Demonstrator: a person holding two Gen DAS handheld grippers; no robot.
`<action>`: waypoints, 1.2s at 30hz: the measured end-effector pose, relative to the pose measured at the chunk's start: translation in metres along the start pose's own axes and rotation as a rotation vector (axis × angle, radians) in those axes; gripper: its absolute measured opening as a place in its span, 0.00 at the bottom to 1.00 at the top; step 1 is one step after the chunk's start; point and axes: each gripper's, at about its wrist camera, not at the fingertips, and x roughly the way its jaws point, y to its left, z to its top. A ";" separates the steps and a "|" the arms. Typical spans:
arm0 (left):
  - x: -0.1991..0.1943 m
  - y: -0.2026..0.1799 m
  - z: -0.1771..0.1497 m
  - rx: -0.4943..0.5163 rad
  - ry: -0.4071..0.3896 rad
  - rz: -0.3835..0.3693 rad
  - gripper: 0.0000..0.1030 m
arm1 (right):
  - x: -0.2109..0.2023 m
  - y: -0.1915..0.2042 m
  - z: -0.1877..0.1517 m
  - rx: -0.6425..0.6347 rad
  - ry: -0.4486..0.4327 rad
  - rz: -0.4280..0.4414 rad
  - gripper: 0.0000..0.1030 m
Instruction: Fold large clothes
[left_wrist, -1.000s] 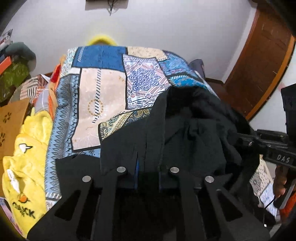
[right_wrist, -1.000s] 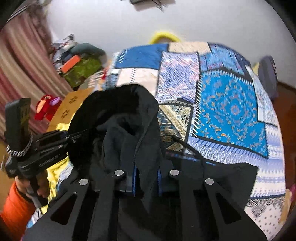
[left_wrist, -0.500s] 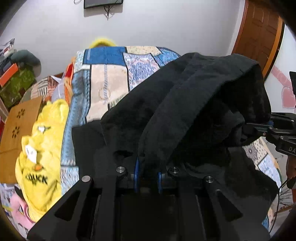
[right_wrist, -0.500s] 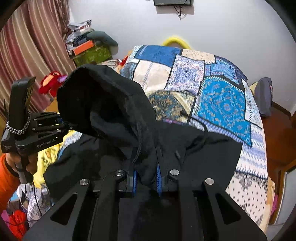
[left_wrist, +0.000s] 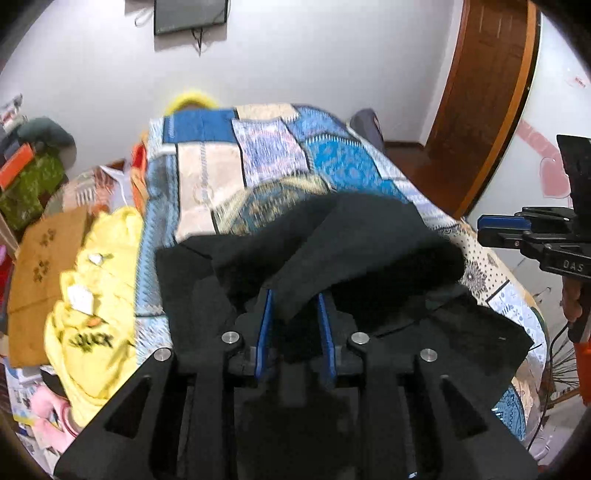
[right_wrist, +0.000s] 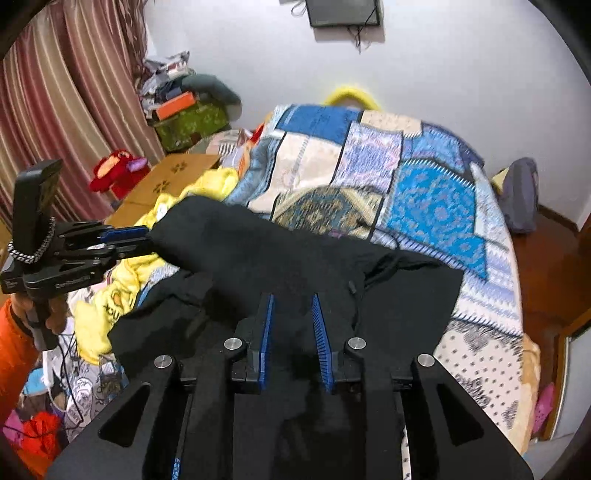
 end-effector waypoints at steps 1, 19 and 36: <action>-0.006 0.000 0.003 0.008 -0.015 0.012 0.23 | -0.004 -0.001 0.003 0.000 -0.014 -0.008 0.21; 0.050 0.014 0.009 -0.040 0.043 0.040 0.42 | 0.068 0.013 0.006 0.009 0.114 0.022 0.21; 0.135 0.011 -0.056 -0.096 0.213 0.059 0.48 | 0.123 0.002 -0.042 0.041 0.304 -0.011 0.22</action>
